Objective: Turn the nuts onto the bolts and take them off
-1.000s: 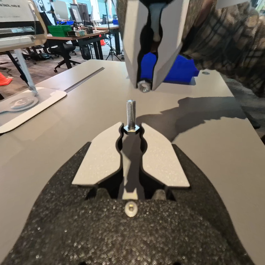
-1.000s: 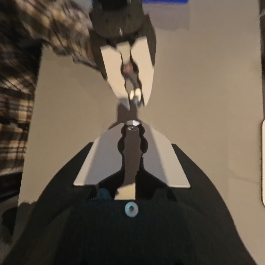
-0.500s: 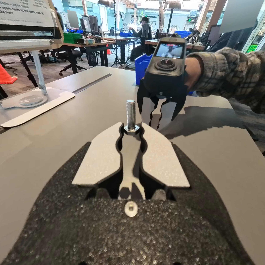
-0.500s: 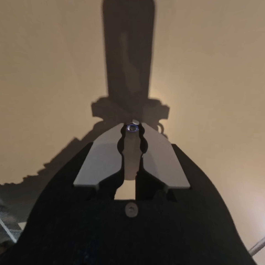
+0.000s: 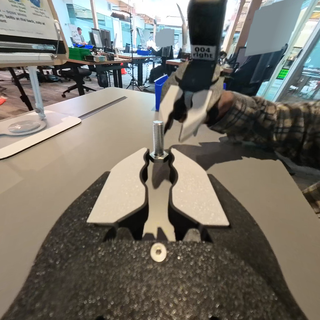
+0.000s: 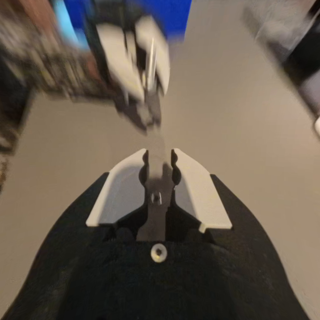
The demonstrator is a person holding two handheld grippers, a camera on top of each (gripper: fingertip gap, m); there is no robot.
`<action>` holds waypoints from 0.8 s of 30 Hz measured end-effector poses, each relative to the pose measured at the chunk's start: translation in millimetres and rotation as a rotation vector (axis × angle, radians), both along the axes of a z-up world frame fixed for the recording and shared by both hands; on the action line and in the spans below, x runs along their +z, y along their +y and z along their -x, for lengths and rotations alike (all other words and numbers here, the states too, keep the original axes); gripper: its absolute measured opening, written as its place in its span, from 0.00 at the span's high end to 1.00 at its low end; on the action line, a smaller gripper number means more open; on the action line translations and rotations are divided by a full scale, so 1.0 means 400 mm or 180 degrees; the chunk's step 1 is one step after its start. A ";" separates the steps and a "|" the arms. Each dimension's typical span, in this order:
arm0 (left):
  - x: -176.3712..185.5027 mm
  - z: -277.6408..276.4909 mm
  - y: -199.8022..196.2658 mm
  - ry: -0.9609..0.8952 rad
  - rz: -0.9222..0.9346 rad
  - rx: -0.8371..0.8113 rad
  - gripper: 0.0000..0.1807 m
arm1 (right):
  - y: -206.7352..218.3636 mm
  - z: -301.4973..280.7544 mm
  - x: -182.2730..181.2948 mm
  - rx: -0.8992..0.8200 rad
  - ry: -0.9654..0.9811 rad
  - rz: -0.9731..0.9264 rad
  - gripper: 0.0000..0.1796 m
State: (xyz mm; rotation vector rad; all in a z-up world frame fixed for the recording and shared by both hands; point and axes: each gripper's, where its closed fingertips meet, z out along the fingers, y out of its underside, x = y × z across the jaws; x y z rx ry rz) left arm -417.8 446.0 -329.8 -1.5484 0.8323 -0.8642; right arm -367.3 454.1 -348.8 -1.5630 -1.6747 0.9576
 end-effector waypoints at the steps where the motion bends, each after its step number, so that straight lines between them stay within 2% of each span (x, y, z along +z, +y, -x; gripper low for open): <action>1: 0.002 -0.007 -0.005 -0.0036 0.0005 -0.0042 0.89 | -0.005 0.017 0.067 -0.0042 0.0591 0.0170 0.90; 3: 0.005 -0.020 -0.016 -0.0064 -0.0003 -0.0115 0.89 | -0.012 0.035 0.155 -0.0060 0.1360 0.0417 0.91; 5: 0.007 -0.031 -0.024 -0.0041 -0.0035 -0.0146 0.89 | -0.020 0.057 0.177 -0.0042 0.1568 0.0478 0.91; 12: 0.004 -0.049 -0.038 -0.0007 -0.0029 -0.0229 0.89 | -0.075 0.125 0.136 0.0289 0.1213 0.0252 0.88; 16: 0.001 -0.057 -0.043 0.0011 -0.0020 -0.0268 0.89 | -0.080 0.139 0.122 0.0369 0.1066 0.0103 0.95; 21: 0.001 -0.064 -0.051 -0.0056 0.0031 -0.0384 0.88 | -0.088 0.137 0.122 0.0438 0.0989 0.0206 0.95; 24: 0.007 -0.066 -0.056 -0.0202 0.0134 -0.0489 0.83 | -0.080 0.123 0.136 0.0384 0.1066 0.0269 0.95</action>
